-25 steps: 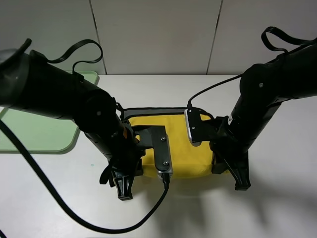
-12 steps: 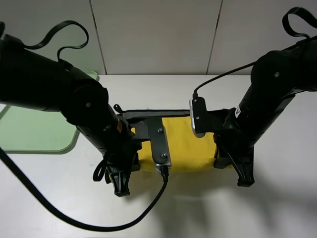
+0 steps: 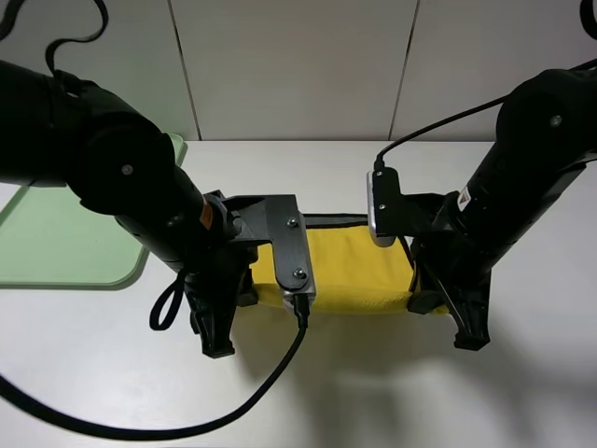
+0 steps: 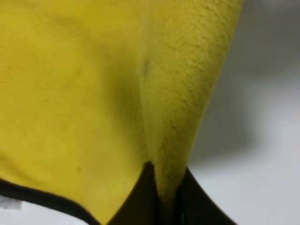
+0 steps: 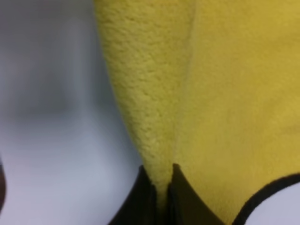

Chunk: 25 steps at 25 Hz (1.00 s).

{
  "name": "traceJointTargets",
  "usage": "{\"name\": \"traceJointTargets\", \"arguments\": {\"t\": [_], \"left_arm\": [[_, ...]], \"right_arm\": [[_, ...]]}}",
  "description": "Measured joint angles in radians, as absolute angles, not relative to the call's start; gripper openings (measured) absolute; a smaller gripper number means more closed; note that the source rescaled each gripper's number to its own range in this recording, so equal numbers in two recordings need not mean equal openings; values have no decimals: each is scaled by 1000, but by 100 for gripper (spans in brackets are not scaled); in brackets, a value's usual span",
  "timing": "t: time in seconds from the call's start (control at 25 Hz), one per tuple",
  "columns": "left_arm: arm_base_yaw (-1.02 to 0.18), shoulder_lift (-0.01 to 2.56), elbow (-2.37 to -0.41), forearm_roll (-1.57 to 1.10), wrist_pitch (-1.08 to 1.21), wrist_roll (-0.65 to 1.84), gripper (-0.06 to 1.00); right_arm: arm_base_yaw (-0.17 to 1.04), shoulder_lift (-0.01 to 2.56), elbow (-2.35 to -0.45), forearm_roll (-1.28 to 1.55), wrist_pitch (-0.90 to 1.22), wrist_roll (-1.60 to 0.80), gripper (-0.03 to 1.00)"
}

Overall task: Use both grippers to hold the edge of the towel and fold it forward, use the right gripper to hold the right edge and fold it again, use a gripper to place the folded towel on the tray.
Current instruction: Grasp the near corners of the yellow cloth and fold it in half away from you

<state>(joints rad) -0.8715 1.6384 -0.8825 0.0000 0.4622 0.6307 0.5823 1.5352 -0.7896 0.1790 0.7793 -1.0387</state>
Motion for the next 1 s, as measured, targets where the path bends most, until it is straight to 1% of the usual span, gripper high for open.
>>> {"name": "traceJointTargets", "arguments": {"t": [0.24, 0.44, 0.6, 1.0], "left_arm": [[-873, 1611, -882, 0, 513, 631, 0], [-900, 1584, -882, 6, 549, 631, 0], [-925, 1560, -882, 6, 566, 631, 0], [-927, 1534, -882, 0, 627, 630, 0]], "right_arm": [[672, 1491, -790, 155, 813, -945, 0], [713, 1476, -790, 119, 845, -826, 0], [721, 1465, -790, 112, 888, -773, 0], [724, 1346, -790, 119, 908, -746, 0]]}}
